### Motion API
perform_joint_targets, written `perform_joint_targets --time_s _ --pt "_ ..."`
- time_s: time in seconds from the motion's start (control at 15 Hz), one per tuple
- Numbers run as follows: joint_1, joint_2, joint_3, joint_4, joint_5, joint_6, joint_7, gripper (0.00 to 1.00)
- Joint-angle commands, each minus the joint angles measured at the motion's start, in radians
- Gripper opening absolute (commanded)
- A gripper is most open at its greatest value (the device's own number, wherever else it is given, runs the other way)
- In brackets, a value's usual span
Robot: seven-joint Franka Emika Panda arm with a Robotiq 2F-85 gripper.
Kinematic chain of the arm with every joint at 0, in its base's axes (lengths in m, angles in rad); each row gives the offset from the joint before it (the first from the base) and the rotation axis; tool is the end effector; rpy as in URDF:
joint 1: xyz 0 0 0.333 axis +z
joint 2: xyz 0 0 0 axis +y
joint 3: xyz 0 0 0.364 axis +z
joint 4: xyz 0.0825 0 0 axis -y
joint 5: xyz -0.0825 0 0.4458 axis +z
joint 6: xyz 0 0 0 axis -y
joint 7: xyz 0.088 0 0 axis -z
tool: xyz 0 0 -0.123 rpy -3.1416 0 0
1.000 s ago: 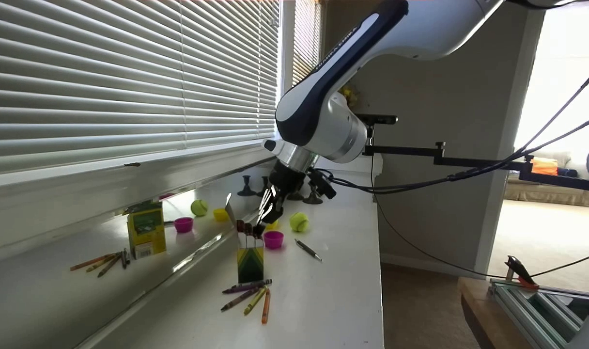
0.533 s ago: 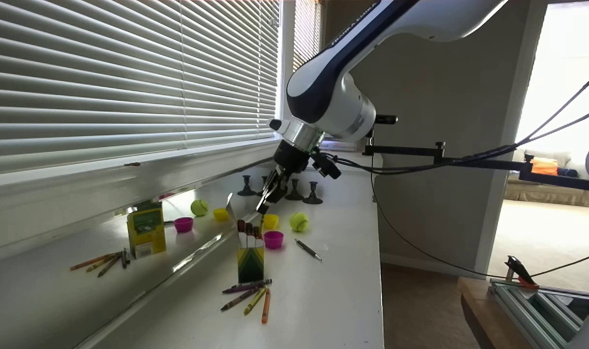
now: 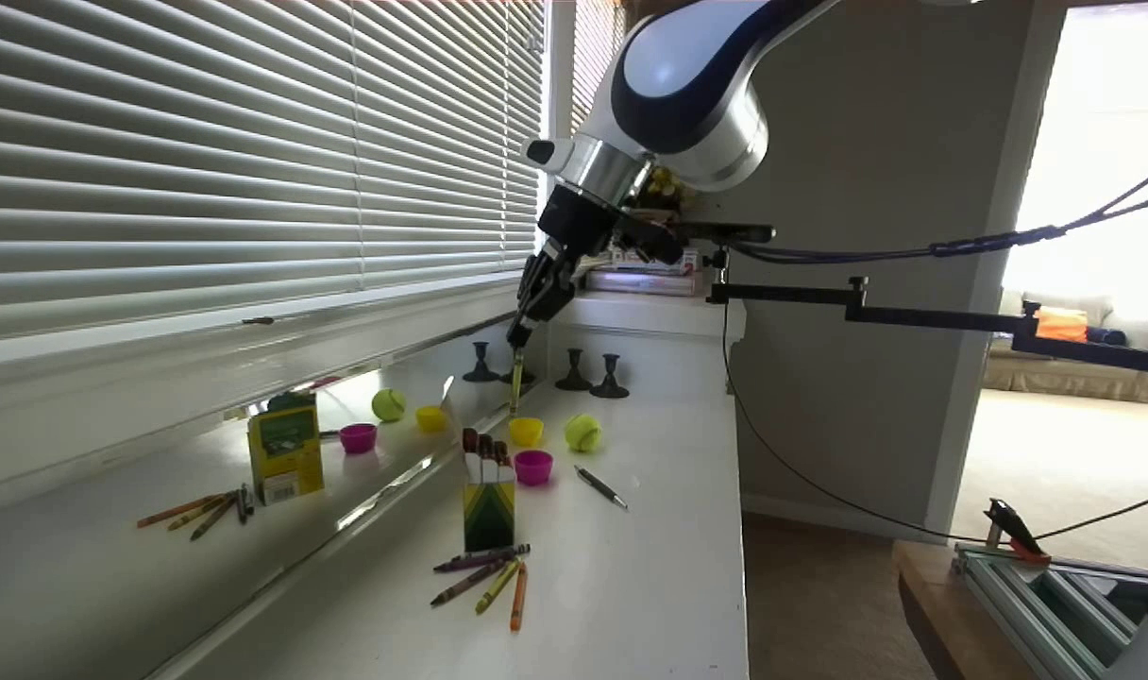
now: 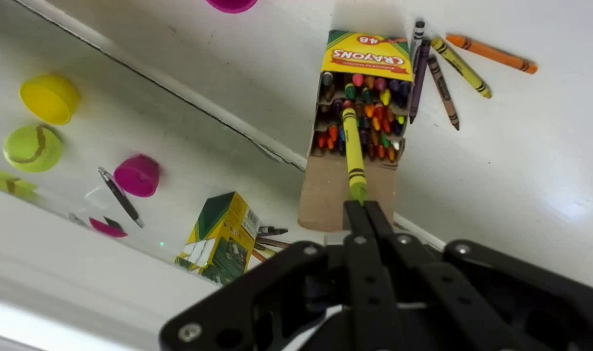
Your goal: Remove one yellow crayon from the box and place it on the counter.
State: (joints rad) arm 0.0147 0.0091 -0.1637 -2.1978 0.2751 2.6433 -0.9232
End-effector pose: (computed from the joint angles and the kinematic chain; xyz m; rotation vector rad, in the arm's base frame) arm 0.6171 -0.0976 0.4230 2.8762 0.8294 0.7082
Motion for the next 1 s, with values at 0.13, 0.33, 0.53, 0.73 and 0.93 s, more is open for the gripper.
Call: perform_joint_targets --time_s 0.13,0.33,0.53,0.73,0.93 --pt "-0.024 -0.151 0.063 -0.015 -0.275 -0.293 0.145 0.01" --pt "-0.009 -0.146 0.090 -0.008 -0.306 -0.435 0.130 0.01" --pt "-0.004 -0.087 0.120 0.008 -0.355 -0.524 0.139 0.01" --pt "-0.003 -0.003 0.140 0.026 -0.407 -0.552 0.150 0.01" --pt "-0.005 0.099 0.151 0.050 -0.496 -0.536 0.192 0.01"
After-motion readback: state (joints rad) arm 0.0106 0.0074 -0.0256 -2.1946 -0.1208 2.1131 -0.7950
